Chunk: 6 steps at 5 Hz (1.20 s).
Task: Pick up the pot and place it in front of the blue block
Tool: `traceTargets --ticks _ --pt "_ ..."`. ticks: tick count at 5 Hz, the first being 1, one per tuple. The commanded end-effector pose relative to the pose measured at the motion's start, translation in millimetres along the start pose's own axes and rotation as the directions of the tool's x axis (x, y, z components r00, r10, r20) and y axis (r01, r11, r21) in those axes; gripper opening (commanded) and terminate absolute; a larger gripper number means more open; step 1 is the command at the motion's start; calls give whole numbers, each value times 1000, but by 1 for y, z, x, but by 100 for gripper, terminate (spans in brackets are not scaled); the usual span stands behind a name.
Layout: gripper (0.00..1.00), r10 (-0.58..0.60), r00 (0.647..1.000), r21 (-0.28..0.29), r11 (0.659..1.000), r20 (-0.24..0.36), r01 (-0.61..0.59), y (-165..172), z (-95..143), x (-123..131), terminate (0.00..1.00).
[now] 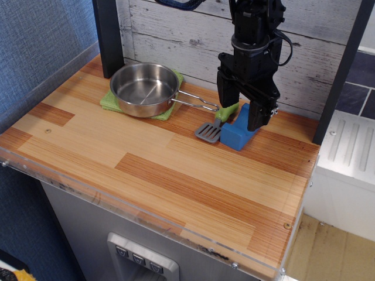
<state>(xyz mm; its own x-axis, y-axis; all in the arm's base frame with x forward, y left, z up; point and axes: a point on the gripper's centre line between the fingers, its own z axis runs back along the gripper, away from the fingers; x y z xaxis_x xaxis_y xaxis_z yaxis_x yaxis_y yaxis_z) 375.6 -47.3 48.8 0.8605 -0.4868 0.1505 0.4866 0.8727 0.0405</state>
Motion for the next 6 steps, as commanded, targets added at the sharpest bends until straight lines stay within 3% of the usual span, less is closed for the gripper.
traceTargets --ticks 1,3,4,5,6 --pt "100 0 1000 0 1000 0 0 0 0 0 0" --pt "100 77 993 50 995 88 -81 14 30 -12 0" --pt "100 92 986 72 992 140 -103 20 57 -21 0" --pt "100 188 973 119 972 138 -204 39 72 -43 0" --pt "100 272 954 126 950 122 -287 65 71 -66 0"
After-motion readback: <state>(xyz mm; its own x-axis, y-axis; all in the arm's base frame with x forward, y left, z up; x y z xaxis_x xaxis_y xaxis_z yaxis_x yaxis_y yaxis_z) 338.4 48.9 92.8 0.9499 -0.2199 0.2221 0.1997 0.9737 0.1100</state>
